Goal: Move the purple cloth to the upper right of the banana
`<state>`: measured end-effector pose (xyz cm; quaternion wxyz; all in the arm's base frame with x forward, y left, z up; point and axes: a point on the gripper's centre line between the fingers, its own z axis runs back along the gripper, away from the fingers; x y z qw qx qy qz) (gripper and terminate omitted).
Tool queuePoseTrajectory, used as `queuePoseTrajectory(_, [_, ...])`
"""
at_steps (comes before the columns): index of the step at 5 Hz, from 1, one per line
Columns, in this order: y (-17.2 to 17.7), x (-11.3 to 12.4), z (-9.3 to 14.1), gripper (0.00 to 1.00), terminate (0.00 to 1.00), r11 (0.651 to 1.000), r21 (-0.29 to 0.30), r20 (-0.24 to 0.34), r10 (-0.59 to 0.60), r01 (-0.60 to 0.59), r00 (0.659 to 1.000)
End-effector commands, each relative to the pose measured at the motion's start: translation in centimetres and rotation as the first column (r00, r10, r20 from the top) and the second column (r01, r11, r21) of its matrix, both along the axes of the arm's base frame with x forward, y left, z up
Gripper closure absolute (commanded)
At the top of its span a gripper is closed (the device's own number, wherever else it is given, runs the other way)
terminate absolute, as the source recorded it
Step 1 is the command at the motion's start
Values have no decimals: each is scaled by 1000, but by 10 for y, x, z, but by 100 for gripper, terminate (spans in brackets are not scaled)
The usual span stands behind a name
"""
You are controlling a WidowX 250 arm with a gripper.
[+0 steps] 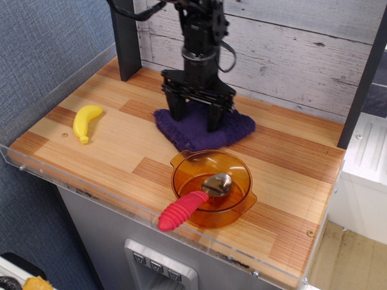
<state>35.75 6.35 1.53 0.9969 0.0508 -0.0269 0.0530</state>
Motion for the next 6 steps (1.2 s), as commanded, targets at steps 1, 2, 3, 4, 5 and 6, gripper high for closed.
queuePoseTrajectory(1, [53, -14, 3, 0, 0, 979, 47, -10, 200, -200, 980])
queuePoseTrajectory(2, [69, -18, 3, 0, 0, 960, 47, -8, 276, -276, 961])
queuePoseTrajectory(3, [76, -11, 6, 0, 0, 943, 46, 31, 329, -331, 944])
queuePoseTrajectory(4, [81, -6, 9, 0, 0, 925, 56, 54, 374, -377, 926])
queuePoseTrajectory(5, [84, -4, 10, 0, 0, 906, 49, 77, 416, -420, 906])
queuePoseTrajectory(6, [84, -4, 16, 0, 0, 898, 46, 102, 432, -438, 896])
